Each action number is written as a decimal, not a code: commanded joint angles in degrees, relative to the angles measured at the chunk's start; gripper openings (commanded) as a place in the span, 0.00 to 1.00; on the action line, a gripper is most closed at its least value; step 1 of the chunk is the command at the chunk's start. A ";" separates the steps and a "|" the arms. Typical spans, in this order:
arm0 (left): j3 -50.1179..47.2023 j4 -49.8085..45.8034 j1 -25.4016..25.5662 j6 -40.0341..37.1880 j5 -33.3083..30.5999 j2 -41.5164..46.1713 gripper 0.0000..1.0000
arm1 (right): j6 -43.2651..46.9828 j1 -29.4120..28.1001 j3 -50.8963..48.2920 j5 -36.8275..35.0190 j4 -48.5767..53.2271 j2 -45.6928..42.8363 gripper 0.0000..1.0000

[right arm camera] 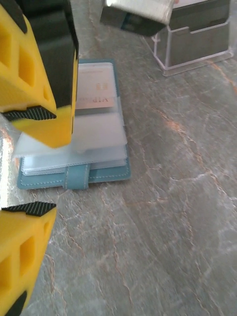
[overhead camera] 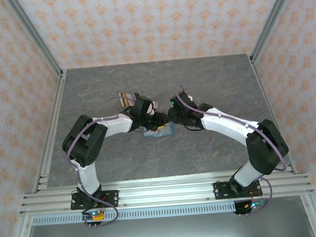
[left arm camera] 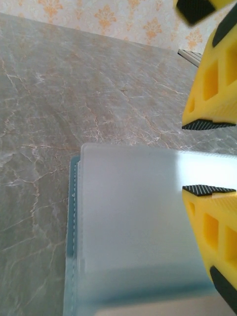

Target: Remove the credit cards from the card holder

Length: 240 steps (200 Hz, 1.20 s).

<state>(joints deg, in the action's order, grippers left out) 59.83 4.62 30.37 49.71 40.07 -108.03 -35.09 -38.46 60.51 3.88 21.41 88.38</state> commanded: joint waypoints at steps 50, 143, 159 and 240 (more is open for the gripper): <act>1.82 -1.46 -0.15 0.29 -1.96 1.57 0.44 | -0.52 0.07 0.52 -4.20 1.55 -2.86 0.57; -9.34 -15.18 -12.53 -4.91 -9.21 21.22 0.59 | 2.04 -1.50 10.70 6.05 4.52 5.45 0.57; -10.64 -17.67 -13.64 -6.04 -11.70 23.45 0.60 | 1.97 -2.21 12.99 9.98 4.35 8.81 0.56; -11.83 -12.21 -13.30 -4.01 -8.50 20.38 0.45 | -1.27 -1.33 15.31 16.99 1.83 20.62 0.38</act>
<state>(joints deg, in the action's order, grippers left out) 48.29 -10.02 16.62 45.15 30.20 -85.58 -34.94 -40.84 74.96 19.20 23.94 107.44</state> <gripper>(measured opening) 0.468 0.395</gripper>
